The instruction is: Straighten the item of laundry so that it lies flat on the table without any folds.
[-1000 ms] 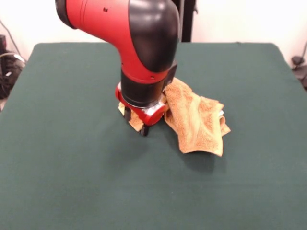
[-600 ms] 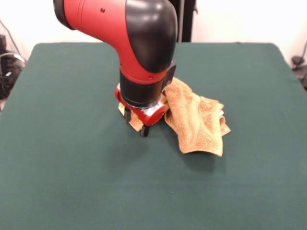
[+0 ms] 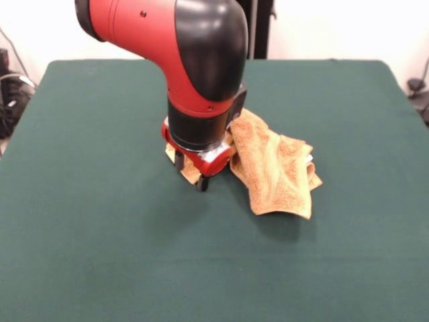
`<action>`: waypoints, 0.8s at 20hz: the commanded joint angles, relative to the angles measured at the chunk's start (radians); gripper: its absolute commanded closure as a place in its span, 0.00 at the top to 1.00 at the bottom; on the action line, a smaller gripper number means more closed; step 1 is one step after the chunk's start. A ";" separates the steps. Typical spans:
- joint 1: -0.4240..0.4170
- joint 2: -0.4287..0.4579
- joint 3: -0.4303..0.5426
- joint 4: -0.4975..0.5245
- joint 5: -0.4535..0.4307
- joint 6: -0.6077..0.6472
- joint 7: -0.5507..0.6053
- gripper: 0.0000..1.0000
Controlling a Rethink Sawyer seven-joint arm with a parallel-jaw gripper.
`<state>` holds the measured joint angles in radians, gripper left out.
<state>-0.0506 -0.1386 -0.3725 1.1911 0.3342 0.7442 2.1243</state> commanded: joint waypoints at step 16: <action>0.070 -0.095 0.130 0.170 0.038 0.040 0.187 1.00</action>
<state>-0.0146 -0.2254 -0.3696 1.2305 0.3336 0.7430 2.1243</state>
